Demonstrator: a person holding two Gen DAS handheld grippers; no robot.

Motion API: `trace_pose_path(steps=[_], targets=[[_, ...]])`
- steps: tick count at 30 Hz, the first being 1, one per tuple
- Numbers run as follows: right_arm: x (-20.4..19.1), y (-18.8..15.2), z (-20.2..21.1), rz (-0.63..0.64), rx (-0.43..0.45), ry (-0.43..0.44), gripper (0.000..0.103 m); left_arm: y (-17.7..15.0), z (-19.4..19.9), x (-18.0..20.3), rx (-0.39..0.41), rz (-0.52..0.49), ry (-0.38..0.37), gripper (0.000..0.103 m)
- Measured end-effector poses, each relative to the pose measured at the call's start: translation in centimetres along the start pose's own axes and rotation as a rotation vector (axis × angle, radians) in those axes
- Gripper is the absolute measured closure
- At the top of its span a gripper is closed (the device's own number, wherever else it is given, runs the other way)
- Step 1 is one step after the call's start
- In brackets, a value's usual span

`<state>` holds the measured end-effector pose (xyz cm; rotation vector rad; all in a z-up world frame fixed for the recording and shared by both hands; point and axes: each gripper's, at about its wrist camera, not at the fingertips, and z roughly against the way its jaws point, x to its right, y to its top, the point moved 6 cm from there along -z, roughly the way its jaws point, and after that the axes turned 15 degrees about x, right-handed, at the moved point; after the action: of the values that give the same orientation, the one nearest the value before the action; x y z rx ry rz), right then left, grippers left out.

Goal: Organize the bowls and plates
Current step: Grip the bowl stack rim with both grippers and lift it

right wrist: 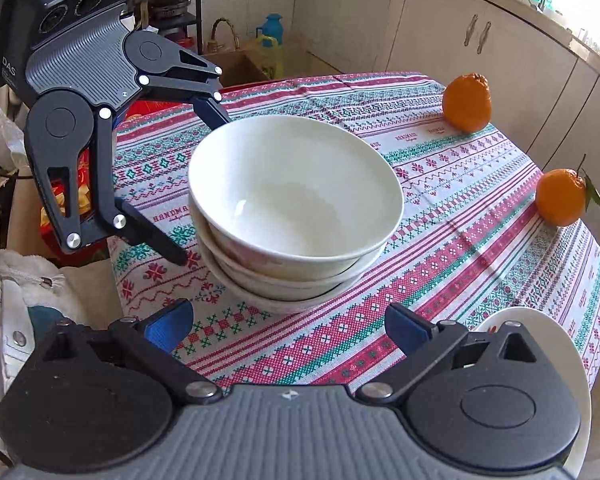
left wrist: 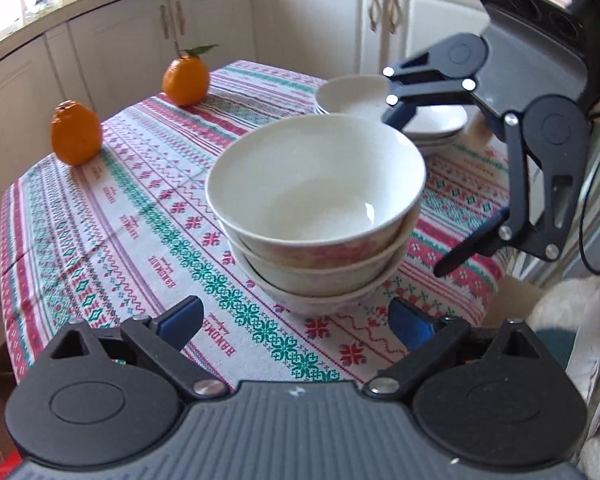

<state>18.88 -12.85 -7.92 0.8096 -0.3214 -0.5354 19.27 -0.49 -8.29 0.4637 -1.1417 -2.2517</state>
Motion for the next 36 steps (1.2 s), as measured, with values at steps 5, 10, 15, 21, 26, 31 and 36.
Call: trace_pose_path(steps=[5, 10, 15, 21, 26, 31, 36], targets=[[0.4, 0.0, -1.1, 0.018, 0.005, 0.015, 0.000, -0.2, -1.0, -0.4, -0.019, -0.028, -0.078, 0.010], [0.5, 0.1, -2.1, 0.059, -0.001, 0.055, 0.000, 0.0, -1.8, -0.4, -0.028, -0.090, -0.149, 0.017], [0.2, 0.2, -2.6, 0.110, -0.012, 0.090, 0.000, 0.3, -2.4, -0.5, -0.039, -0.130, -0.212, 0.017], [0.5, 0.5, -3.2, 0.110, -0.025, 0.132, 0.003, 0.6, -2.9, -0.6, -0.049, -0.144, -0.284, 0.023], [0.6, 0.6, -3.3, 0.106, -0.026, 0.169, 0.006, 0.4, -3.2, -0.6, -0.063, -0.155, -0.310, 0.023], [0.8, 0.8, -3.3, 0.083, -0.025, 0.190, 0.009, 0.3, -3.5, -1.0, -0.068, -0.150, -0.325, 0.023], [0.9, 0.8, -3.5, 0.075, -0.026, 0.205, 0.013, 0.3, -3.8, -1.0, -0.069, -0.149, -0.343, 0.024]])
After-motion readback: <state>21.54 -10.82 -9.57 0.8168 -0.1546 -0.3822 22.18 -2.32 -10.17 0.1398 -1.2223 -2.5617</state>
